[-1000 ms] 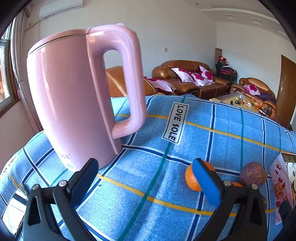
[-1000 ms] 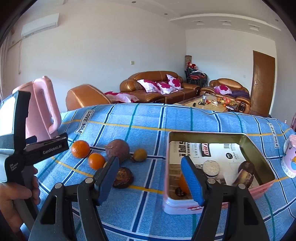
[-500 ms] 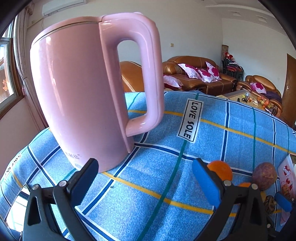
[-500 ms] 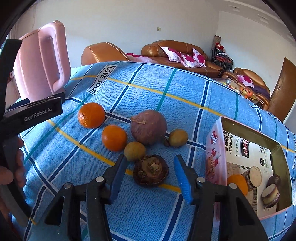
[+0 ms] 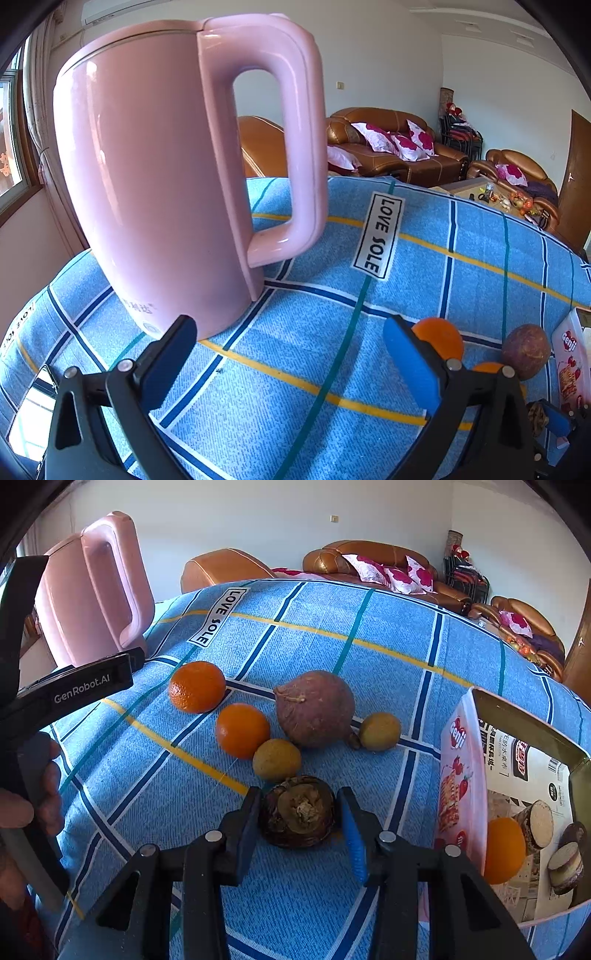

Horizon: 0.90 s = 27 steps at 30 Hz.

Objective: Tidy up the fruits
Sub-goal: 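Move the right tool to the brown mangosteen while the left tool approaches an orange, then grasp the brown mangosteen with the right tool while the left tool grasps an orange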

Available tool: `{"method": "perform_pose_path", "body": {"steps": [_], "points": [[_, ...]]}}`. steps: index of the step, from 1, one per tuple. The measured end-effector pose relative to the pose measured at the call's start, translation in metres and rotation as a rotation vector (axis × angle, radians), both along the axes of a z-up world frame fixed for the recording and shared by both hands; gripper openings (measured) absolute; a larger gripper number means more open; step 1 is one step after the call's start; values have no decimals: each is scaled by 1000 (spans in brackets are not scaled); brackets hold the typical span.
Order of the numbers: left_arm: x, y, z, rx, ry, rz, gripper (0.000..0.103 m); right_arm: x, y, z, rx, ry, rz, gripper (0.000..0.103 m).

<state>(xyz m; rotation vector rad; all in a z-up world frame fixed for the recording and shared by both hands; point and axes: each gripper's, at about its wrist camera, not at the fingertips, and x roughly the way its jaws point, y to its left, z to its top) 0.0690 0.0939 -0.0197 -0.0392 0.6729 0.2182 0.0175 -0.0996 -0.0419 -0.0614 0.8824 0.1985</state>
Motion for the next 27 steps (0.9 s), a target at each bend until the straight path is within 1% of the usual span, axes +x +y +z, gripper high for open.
{"method": "perform_pose_path", "body": {"steps": [2, 5, 7, 10, 12, 15, 17, 20, 21, 23, 24, 25, 27], "points": [[-1, 2, 1, -3, -11, 0, 103, -7, -6, 6, 53, -38, -4, 43], [-5, 6, 5, -37, -55, -3, 103, -27, -12, 23, 88, -178, -25, 43], [-8, 9, 8, -77, -81, -29, 103, -39, -16, 33, 81, -264, -61, 43], [-7, 4, 8, -129, -85, -90, 103, -45, -20, 44, 38, -351, -125, 43], [-5, -6, 4, -142, -64, -137, 103, -45, -26, 47, 41, -376, -162, 43], [2, -24, 0, -127, -23, -190, 103, -44, -36, 51, 35, -411, -211, 43], [7, -32, -2, -121, -2, -199, 103, -44, -41, 53, 28, -433, -238, 43], [19, -46, -3, -112, 41, -210, 103, -41, -48, 53, 47, -428, -256, 43], [23, -50, -5, -102, 55, -209, 102, -40, -49, 52, 53, -424, -258, 43], [31, -58, -9, -67, 86, -199, 96, -40, -51, 52, 60, -420, -260, 44], [34, -60, -13, -60, 105, -201, 91, -39, -51, 52, 61, -419, -260, 44], [38, -62, -16, -64, 134, -208, 89, -40, -51, 52, 64, -420, -259, 43], [44, -62, -20, -100, 170, -223, 87, -40, -50, 52, 69, -420, -255, 44]]}}
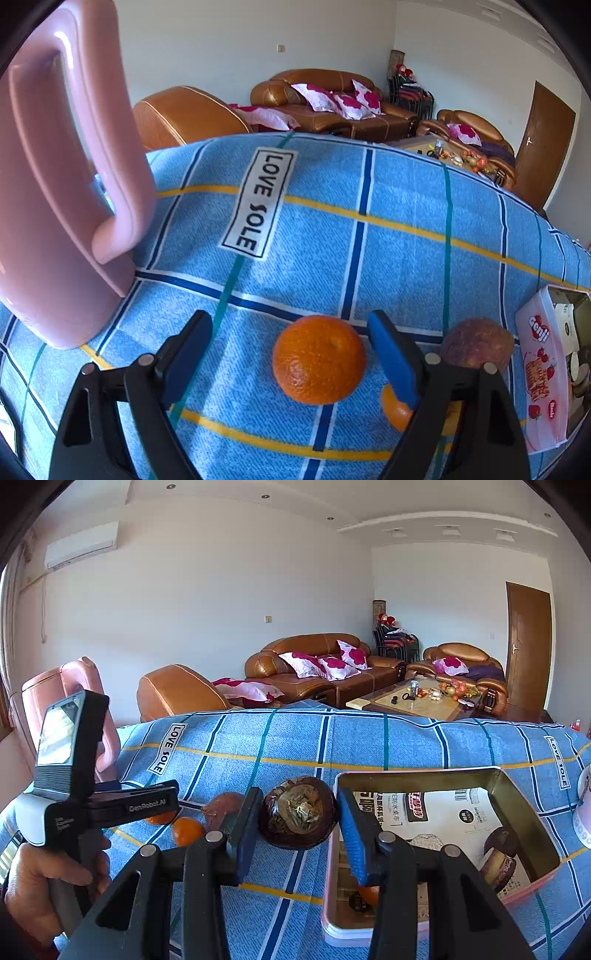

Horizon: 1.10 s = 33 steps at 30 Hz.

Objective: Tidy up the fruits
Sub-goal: 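Grasp the brown mangosteen with the right tool while the left tool grasps an orange, then carry the mangosteen and the orange up and over the pink tin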

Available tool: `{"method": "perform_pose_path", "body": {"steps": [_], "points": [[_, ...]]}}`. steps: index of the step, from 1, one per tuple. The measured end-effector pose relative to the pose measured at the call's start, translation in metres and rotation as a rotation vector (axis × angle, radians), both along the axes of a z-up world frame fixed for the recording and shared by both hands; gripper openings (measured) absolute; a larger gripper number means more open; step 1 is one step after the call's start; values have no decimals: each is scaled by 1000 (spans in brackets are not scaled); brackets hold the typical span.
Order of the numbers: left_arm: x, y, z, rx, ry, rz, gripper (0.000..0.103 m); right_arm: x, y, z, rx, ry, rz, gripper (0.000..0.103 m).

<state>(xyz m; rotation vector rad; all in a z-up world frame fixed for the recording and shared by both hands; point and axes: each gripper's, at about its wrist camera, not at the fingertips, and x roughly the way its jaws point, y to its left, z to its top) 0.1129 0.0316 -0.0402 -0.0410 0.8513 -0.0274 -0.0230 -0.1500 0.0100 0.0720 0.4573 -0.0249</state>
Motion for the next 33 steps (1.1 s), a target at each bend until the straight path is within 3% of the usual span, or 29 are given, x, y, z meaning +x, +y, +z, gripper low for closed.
{"method": "perform_pose_path", "body": {"steps": [6, 11, 15, 19, 27, 33], "points": [[5, 6, -6, -60, 48, -5, 86, 0, 2, -3, -5, 12, 15, 44], [2, 7, -5, -77, 41, -9, 76, 1, 4, -5, -15, 19, 18, 44], [-3, 9, -3, -122, 26, -68, 48, 0, 2, -6, -20, 11, 7, 44], [-13, 7, 5, -86, -17, -44, 48, 1, 1, -6, -19, 10, 0, 44], [-33, 4, 32, 29, -238, 40, 48, -3, -6, -3, -29, -28, -54, 44], [-41, -3, 39, 31, -304, 28, 48, -2, -5, -3, -30, -25, -45, 44]]}}
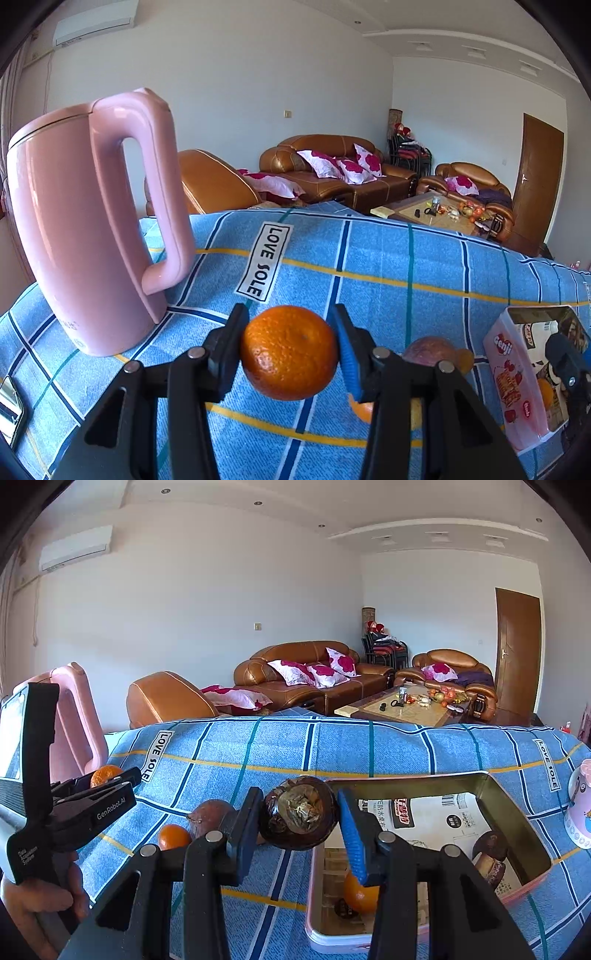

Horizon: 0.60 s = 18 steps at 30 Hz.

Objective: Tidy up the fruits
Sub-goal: 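Carry the mangosteen and the orange up and over the pink tin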

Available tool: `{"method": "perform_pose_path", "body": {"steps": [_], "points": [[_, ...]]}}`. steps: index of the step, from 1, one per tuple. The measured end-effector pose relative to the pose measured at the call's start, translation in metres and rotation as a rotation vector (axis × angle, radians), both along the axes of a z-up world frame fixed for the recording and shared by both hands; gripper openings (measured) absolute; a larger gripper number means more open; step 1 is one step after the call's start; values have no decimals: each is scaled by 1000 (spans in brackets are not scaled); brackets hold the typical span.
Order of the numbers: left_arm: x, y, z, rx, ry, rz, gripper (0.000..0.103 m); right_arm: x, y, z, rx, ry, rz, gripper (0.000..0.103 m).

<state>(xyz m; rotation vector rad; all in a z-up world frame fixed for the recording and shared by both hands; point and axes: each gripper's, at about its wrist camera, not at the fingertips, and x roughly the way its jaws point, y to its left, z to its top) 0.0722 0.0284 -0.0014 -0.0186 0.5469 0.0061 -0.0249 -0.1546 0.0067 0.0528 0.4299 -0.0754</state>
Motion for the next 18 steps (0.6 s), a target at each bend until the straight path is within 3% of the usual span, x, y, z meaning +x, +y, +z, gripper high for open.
{"method": "perform_pose_path", "body": {"steps": [18], "points": [[-44, -20, 0, 20, -42, -2, 48, -10, 5, 2, -36, -9, 1, 44]]}}
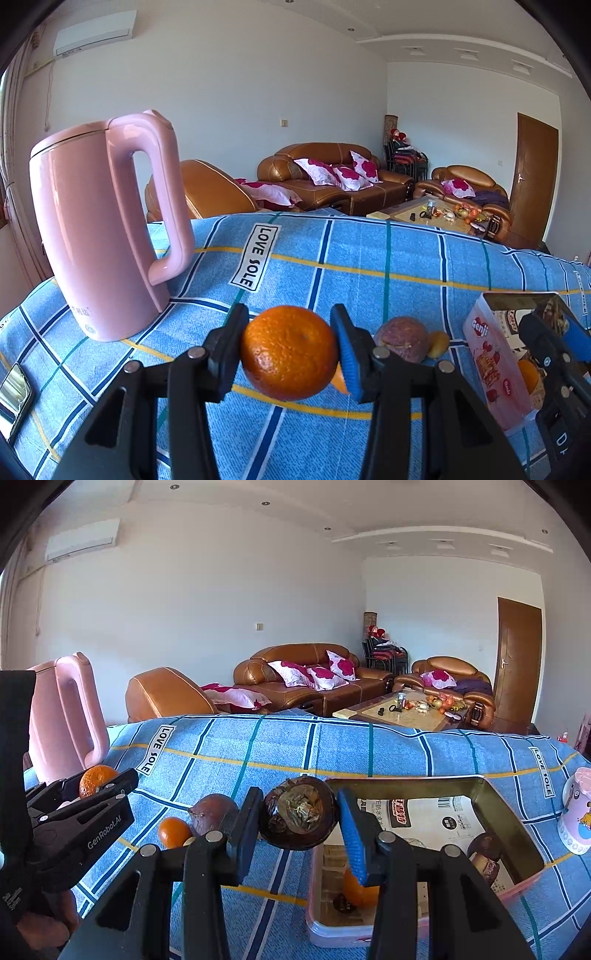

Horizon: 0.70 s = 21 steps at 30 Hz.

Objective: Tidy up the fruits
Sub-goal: 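Carry the mangosteen and the orange up and over the pink tin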

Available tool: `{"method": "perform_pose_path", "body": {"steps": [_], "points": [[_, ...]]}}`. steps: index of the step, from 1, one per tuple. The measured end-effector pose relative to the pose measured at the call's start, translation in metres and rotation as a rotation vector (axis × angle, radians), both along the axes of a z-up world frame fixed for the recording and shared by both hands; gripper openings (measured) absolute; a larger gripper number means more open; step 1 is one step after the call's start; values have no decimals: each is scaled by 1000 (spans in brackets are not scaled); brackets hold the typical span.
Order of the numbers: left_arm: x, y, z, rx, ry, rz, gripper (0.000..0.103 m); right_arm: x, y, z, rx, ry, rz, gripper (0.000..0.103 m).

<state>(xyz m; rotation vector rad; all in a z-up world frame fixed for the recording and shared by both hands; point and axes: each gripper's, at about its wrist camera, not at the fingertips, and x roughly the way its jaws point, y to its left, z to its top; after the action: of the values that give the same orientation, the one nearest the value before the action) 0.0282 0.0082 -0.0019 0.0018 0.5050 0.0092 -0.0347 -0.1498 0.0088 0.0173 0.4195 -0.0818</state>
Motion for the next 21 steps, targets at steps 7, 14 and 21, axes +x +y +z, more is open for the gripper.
{"method": "perform_pose_path", "body": {"steps": [7, 14, 21], "points": [[-11, -9, 1, 9, -21, -11, 48, -10, -5, 0, -12, -2, -1, 44], [-20, -19, 2, 10, -27, -23, 48, -17, -16, 1, -10, 2, -16, 44], [-25, -28, 2, 4, -25, -33, 48, -23, -26, 1, -14, 4, -19, 44]]}}
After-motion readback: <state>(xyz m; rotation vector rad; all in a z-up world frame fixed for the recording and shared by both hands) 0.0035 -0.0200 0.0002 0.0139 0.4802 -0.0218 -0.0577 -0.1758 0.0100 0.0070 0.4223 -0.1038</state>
